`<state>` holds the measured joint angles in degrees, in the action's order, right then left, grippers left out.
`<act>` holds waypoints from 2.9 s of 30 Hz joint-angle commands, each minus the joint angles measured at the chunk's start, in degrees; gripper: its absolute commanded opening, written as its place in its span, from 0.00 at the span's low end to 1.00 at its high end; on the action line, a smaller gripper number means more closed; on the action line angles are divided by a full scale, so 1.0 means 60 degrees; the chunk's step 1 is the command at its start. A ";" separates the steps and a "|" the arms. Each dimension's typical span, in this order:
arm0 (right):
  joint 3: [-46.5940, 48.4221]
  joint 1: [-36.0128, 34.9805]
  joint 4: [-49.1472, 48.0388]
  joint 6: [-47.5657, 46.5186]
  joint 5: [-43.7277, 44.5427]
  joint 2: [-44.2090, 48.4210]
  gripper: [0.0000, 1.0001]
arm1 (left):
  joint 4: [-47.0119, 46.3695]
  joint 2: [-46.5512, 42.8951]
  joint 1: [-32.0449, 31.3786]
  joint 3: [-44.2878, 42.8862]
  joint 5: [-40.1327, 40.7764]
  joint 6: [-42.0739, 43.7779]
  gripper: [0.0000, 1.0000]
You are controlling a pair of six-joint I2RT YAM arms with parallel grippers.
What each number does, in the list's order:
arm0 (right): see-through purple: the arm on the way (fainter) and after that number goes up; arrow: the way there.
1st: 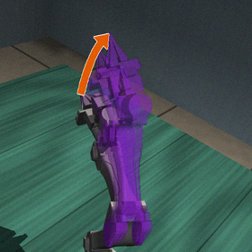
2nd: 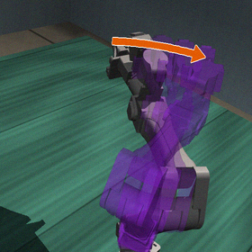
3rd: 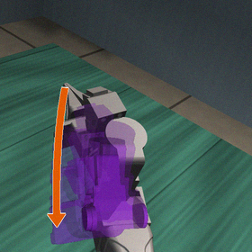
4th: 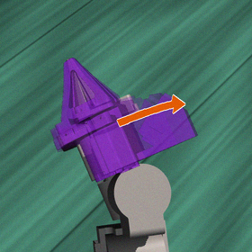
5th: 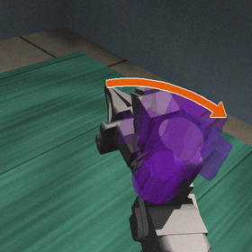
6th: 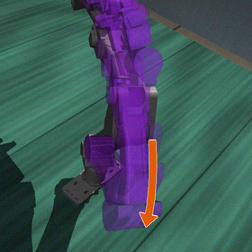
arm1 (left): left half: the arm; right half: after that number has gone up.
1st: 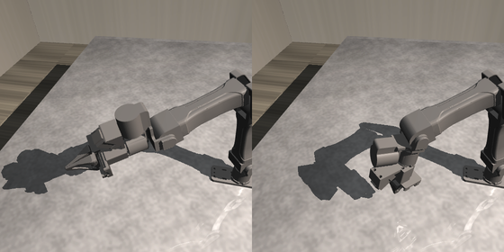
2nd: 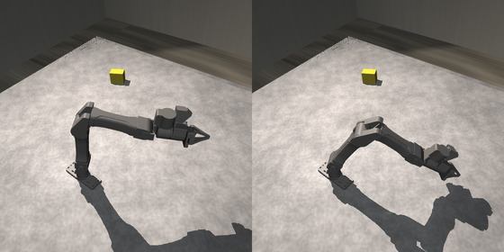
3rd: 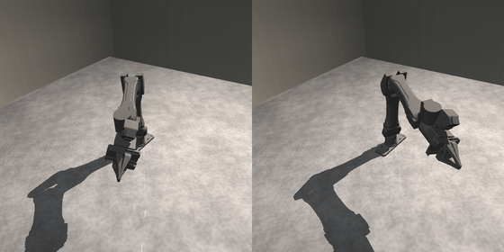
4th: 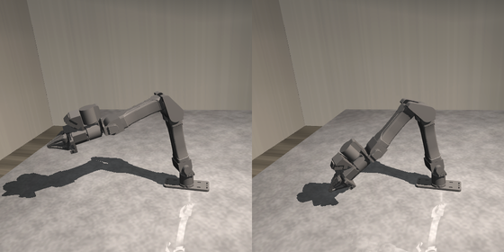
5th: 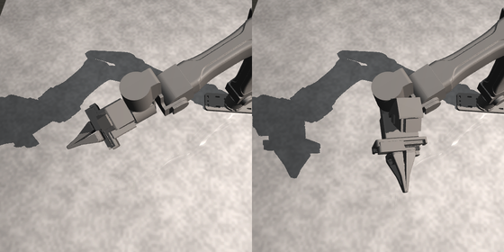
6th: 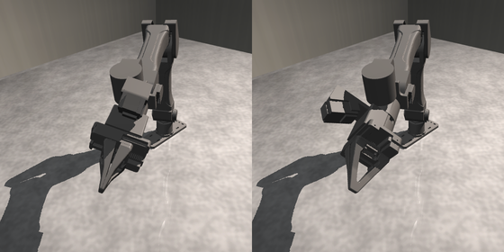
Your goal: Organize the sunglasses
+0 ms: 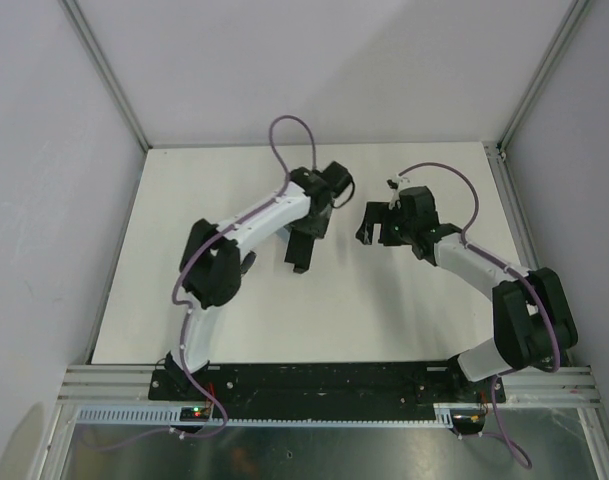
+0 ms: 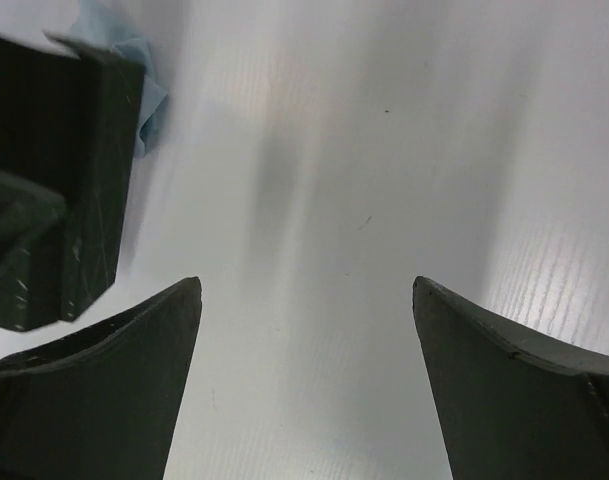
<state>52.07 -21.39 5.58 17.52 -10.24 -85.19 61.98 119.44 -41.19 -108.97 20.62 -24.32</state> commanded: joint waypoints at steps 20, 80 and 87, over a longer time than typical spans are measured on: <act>-0.0907 0.1296 -0.0640 0.1441 0.0251 0.0918 0.94 | 0.0737 0.0515 -0.1732 -0.1727 -0.1162 0.0411 0.81; 0.4763 -0.6232 0.4530 0.6040 0.7609 -0.3709 0.48 | -0.6380 -1.0921 0.7689 1.0447 -0.8718 -0.0936 0.92; 0.3872 -0.6029 0.3390 0.4859 0.6705 -0.2830 0.54 | -0.6837 -1.0186 0.5506 1.0580 -0.7557 -0.1408 0.91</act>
<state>77.49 -58.24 33.17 51.35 32.67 -105.71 24.38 56.25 -1.56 -45.95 -27.51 -31.11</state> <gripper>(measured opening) 0.585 0.916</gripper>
